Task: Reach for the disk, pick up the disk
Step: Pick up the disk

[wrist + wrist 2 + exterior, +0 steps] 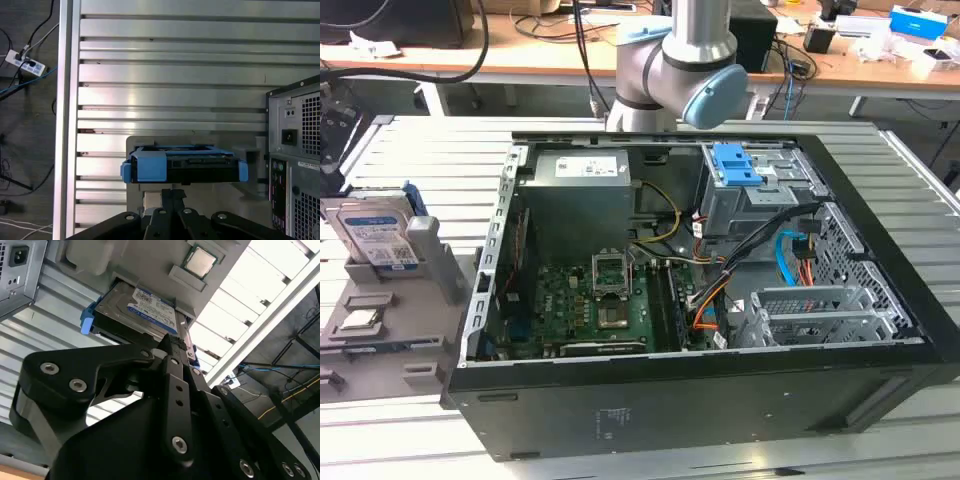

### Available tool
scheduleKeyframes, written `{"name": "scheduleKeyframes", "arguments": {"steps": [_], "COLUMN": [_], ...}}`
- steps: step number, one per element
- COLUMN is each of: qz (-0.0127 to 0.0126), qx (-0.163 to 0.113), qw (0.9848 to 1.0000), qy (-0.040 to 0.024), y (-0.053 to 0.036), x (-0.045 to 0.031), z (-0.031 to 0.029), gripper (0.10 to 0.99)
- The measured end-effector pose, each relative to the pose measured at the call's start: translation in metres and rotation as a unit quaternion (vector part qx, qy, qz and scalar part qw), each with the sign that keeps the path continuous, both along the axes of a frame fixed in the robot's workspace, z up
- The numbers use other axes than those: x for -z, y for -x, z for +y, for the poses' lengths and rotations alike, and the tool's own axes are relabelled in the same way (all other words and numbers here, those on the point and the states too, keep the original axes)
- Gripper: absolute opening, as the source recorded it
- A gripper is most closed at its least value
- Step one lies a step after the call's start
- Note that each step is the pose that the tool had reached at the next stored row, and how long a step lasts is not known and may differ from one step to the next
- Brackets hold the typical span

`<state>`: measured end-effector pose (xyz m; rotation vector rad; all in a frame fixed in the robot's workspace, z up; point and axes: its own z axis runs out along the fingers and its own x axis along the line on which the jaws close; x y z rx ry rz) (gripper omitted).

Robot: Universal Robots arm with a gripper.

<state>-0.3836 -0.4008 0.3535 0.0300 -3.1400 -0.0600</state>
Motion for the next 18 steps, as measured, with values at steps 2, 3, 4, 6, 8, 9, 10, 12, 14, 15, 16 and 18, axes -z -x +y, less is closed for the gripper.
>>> {"name": "scheduleKeyframes", "arguments": {"steps": [2,3,4,6,8,9,10,12,14,15,16,18], "qz": [0.0,0.0,0.0,0.0,0.0,0.0,0.0,0.0,0.0,0.0,0.0,0.0], "qx": [-0.022,-0.032,-0.037,-0.047,-0.065,-0.075,-0.083,-0.099,-0.119,-0.128,-0.146,-0.178], "qw": [0.9998,0.9995,0.9993,0.9989,0.9979,0.9972,0.9965,0.9951,0.9929,0.9918,0.9893,0.9841], "qy": [0.0,0.0,0.0,0.0,0.0,0.0,0.0,0.0,0.0,0.0,0.0,0.0], "y": [0.0,0.0,0.0,0.0,0.0,0.0,0.0,0.0,0.0,0.0,0.0,0.0], "x": [0.0,0.0,0.0,0.0,0.0,0.0,0.0,0.0,0.0,0.0,0.0,0.0], "z": [0.0,0.0,0.0,0.0,0.0,0.0,0.0,0.0,0.0,0.0,0.0,0.0], "gripper": [0.106,0.106,0.106,0.106,0.106,0.106,0.106,0.106,0.106,0.106,0.106,0.106]}}
